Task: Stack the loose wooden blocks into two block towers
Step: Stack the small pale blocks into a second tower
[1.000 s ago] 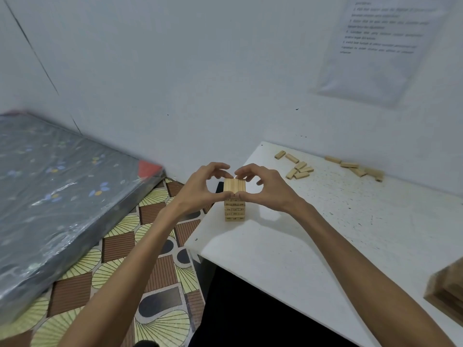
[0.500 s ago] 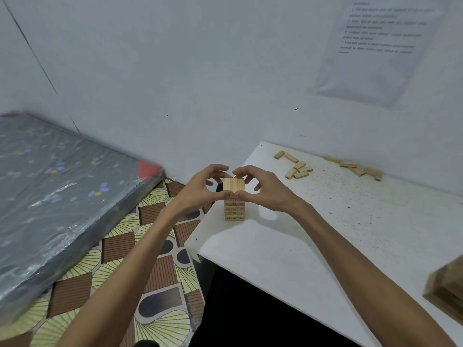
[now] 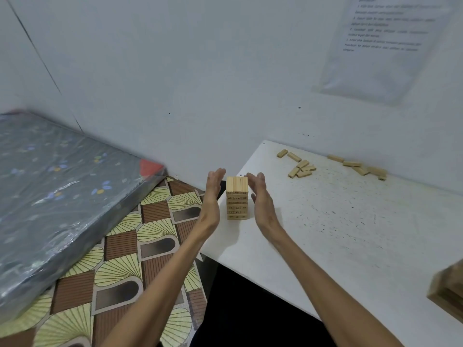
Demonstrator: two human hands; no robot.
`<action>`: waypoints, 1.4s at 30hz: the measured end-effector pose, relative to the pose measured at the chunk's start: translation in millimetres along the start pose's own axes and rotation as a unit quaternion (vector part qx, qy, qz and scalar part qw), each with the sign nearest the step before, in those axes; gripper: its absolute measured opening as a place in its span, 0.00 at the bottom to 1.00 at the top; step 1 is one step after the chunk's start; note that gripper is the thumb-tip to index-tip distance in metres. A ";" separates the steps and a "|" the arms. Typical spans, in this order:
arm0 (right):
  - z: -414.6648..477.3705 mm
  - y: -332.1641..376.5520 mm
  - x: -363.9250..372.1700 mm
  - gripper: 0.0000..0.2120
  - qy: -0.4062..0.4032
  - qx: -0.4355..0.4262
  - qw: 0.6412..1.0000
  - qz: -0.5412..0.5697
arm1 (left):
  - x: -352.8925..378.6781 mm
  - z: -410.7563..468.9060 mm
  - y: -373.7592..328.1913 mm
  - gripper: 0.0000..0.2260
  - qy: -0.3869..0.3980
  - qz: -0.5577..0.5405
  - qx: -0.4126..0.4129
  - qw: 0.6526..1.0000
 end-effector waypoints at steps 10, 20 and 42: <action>-0.1 -6.7 21.5 0.39 -0.019 0.005 0.998 0.056 | 22.4 -0.5 0.6 0.53 -0.032 -0.047 -0.007 0.998; 1.9 -8.5 28.2 0.31 -0.025 0.007 0.998 0.063 | 25.6 4.0 6.0 0.37 -0.025 -0.049 -0.004 0.998; -2.3 -9.4 28.8 0.40 -0.023 0.019 0.996 0.084 | 29.6 -2.8 6.4 0.29 -0.038 -0.077 -0.022 0.996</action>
Point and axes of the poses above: each hand's wrist, its own z-axis towards the middle knuckle, its own x-axis out of the palm, y = z × x, the point moved 2 cm from there along z, towards the middle knuckle, and after that the axes turned 3 degrees about z, right-handed, at the moved point
